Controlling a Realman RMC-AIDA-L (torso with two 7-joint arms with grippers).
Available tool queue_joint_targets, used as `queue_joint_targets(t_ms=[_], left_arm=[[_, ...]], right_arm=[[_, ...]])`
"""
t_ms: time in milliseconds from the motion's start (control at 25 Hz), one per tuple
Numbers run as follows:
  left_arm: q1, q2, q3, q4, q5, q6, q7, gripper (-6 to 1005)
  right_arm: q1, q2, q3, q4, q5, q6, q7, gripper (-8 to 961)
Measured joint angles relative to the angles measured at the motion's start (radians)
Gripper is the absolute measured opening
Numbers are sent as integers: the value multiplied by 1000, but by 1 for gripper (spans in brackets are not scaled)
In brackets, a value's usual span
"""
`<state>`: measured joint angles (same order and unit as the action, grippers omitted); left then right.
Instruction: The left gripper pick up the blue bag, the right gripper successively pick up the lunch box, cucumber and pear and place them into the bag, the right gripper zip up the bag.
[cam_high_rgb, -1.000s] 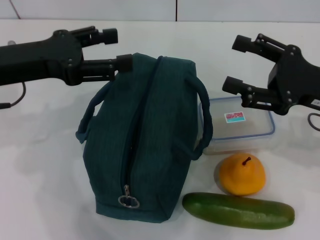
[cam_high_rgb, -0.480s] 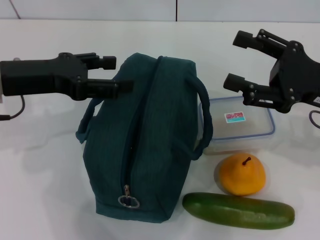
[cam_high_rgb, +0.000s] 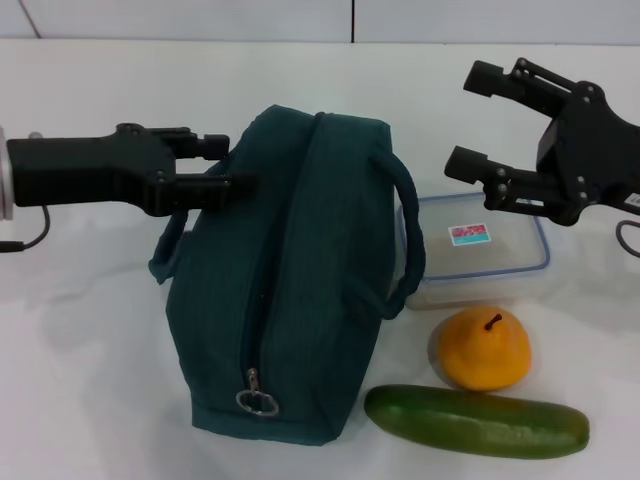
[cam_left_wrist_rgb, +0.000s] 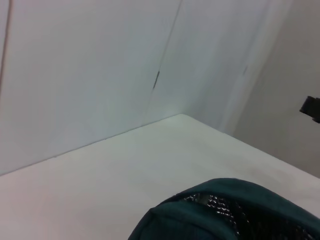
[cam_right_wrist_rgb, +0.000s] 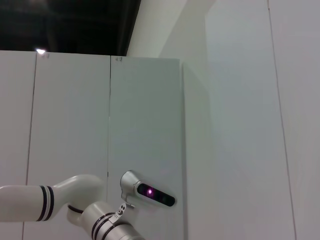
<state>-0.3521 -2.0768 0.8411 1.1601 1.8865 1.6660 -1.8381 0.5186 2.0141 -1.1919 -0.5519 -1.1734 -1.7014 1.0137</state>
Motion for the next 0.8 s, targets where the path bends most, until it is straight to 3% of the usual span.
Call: queue_joint_targets(t_ms=[560,800], left_arm=[[-31,-4,3,-85,3,-41,91,501],[-49,-6,3,-126,-1,-71,100,187]], right_arm=[[-10,2,0,24,1,12,-6,816],[3,10,6,186,146,55,-55,814]])
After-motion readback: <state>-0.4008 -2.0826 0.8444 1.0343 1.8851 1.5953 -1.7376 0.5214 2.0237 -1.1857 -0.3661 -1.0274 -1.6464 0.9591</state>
